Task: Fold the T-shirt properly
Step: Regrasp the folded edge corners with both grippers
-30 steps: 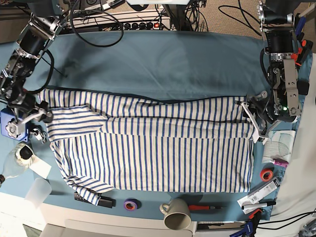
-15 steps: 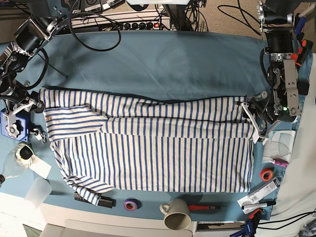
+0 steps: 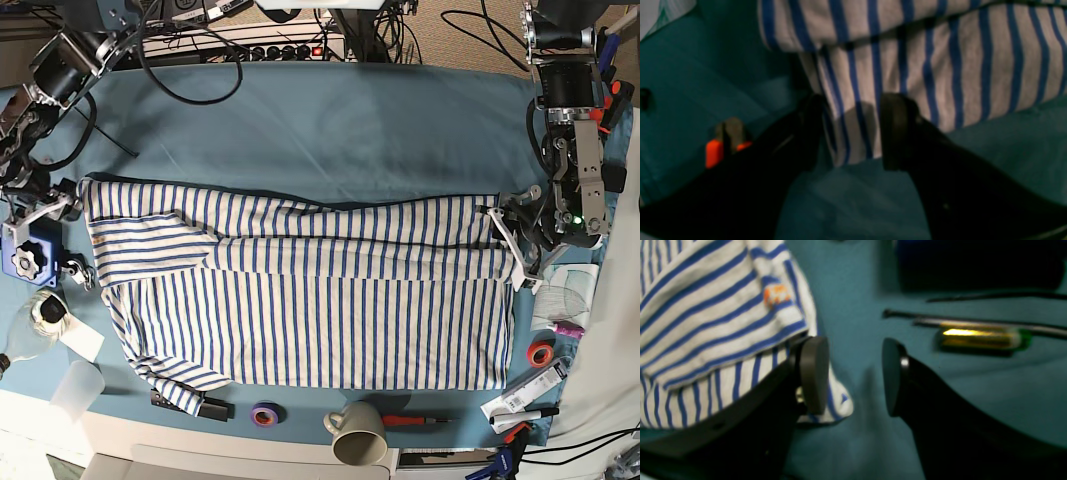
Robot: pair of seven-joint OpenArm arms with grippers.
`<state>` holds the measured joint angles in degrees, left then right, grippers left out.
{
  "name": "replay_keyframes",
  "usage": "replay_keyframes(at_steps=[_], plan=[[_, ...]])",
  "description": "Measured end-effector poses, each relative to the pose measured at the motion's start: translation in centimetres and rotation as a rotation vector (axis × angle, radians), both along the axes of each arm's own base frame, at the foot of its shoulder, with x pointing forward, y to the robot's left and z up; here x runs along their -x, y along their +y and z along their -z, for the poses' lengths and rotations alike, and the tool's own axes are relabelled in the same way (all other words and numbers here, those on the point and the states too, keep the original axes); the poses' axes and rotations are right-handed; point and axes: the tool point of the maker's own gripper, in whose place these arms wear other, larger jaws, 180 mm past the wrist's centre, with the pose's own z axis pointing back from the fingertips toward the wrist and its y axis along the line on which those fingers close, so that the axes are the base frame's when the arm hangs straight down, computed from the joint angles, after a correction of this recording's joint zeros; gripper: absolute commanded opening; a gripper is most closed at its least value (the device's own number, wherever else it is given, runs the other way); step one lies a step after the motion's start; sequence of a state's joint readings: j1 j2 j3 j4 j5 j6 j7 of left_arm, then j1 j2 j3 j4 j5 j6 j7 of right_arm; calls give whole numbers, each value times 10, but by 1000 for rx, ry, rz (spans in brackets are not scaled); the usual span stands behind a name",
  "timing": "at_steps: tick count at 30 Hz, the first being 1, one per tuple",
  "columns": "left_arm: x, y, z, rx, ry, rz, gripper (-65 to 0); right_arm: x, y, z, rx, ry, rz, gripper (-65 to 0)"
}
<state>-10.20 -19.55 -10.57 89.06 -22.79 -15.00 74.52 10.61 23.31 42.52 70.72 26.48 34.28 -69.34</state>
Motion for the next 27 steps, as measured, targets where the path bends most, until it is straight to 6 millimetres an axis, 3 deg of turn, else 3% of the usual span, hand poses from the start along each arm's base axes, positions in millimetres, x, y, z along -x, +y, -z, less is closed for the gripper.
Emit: replay_keyframes(at_steps=[6, 16, 20, 27], plan=[[-1, 0, 0, 1, -3, 0, -384, -12, 42, 20, -64, -9, -65, -388], [-1, 0, 0, 2, -7, 0, -384, -16, 42, 27, -26, -35, -7, -388], [6, 2, 8, -10, -11, -5, -383, -15, 41, 27, -24, -33, -7, -388], [1, 3, 10, -16, -83, -11, -334, -15, 41, 27, -24, -32, -7, -388]])
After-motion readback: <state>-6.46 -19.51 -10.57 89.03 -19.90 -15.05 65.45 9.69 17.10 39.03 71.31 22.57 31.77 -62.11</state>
